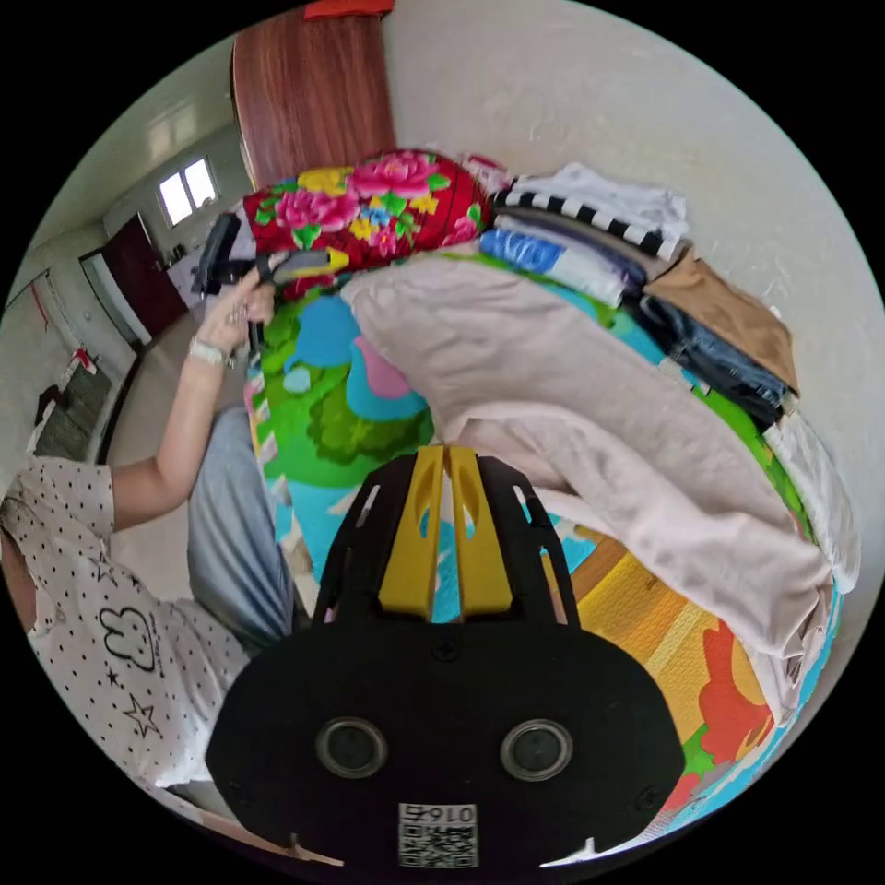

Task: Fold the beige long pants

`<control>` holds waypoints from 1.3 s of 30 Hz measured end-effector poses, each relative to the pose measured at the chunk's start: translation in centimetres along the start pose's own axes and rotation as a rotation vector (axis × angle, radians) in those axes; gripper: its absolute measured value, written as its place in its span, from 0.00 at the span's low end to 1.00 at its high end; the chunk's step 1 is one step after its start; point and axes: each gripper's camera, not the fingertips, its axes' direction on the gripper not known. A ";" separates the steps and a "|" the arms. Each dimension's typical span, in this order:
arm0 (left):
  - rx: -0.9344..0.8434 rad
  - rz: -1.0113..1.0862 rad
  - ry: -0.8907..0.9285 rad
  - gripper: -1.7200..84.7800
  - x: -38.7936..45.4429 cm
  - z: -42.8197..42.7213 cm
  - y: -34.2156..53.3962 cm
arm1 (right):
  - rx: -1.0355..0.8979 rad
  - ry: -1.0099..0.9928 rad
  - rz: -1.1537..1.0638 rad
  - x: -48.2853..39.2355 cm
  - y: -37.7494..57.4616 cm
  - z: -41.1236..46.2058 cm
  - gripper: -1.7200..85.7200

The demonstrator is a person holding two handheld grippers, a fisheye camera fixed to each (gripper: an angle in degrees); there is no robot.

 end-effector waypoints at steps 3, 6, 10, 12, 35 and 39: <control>-0.015 -0.074 -0.048 0.07 -3.4 -1.4 0.6 | -0.173 0.021 -0.025 -1.4 1.1 1.5 0.03; -0.083 -0.089 -0.057 0.10 -5.3 -1.1 0.8 | -0.084 -0.012 0.017 -1.5 1.0 -1.0 0.05; -0.102 -0.086 -0.137 0.14 -6.4 -0.2 0.1 | -0.054 -0.090 0.058 -1.4 0.0 -3.1 0.09; -0.050 -0.082 -0.139 0.15 -6.7 -0.3 -0.3 | -0.071 -0.058 0.070 -1.7 -0.6 -3.7 0.11; -0.083 -0.099 0.084 0.03 -9.7 -4.4 0.8 | -0.010 0.068 0.086 -5.0 -5.0 -11.9 0.02; -0.305 -0.099 -0.003 0.07 -9.9 -3.6 1.9 | -0.112 0.005 0.037 -5.2 -6.8 -12.2 0.02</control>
